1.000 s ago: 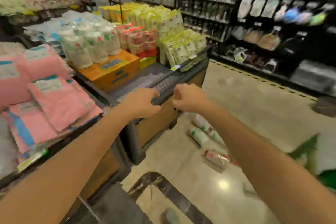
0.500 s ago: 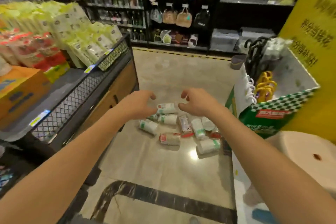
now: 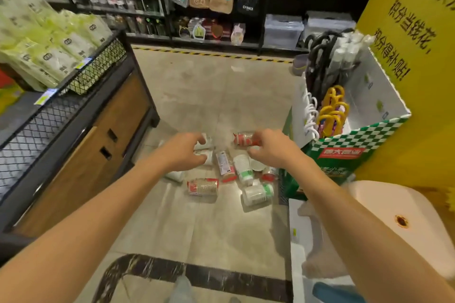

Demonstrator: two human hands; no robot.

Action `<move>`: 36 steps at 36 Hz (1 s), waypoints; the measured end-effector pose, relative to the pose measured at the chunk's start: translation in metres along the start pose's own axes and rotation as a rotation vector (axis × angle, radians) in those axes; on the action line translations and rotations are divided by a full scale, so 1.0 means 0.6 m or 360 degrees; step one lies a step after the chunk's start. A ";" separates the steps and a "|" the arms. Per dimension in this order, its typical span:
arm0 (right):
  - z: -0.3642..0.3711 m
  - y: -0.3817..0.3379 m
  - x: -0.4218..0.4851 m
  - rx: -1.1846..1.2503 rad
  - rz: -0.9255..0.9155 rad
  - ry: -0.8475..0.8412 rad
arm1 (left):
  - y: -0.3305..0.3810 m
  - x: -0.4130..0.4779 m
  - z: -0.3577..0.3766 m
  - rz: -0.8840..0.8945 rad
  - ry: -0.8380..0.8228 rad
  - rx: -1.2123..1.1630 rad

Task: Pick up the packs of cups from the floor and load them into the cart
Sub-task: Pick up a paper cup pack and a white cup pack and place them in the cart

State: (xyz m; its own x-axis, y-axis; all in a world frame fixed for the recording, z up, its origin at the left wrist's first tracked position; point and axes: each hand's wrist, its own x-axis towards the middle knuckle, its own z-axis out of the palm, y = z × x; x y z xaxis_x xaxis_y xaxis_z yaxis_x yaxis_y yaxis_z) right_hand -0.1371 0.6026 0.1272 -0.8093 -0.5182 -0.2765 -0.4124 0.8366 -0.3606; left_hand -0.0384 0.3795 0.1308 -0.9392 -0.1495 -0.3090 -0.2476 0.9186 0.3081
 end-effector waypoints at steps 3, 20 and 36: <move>0.018 0.031 0.052 0.0039 0.0027 -0.0038 | -0.014 0.065 0.018 -0.0019 -0.0068 0.0009; 0.385 0.302 0.481 0.0041 0.0436 -0.0534 | -0.233 0.585 0.353 0.0016 -0.0613 0.0209; 1.020 0.643 0.737 -0.0693 0.0107 -0.1057 | -0.496 0.893 1.023 0.0129 -0.0717 0.0859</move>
State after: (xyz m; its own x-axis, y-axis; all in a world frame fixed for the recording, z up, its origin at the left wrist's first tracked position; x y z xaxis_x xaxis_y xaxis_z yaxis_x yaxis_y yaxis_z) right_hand -0.3982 0.5874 -0.6794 -0.4765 -0.3469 -0.8078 -0.6086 0.7932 0.0184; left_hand -0.3219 0.2507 -0.6786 -0.7313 -0.0140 -0.6820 0.0808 0.9910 -0.1070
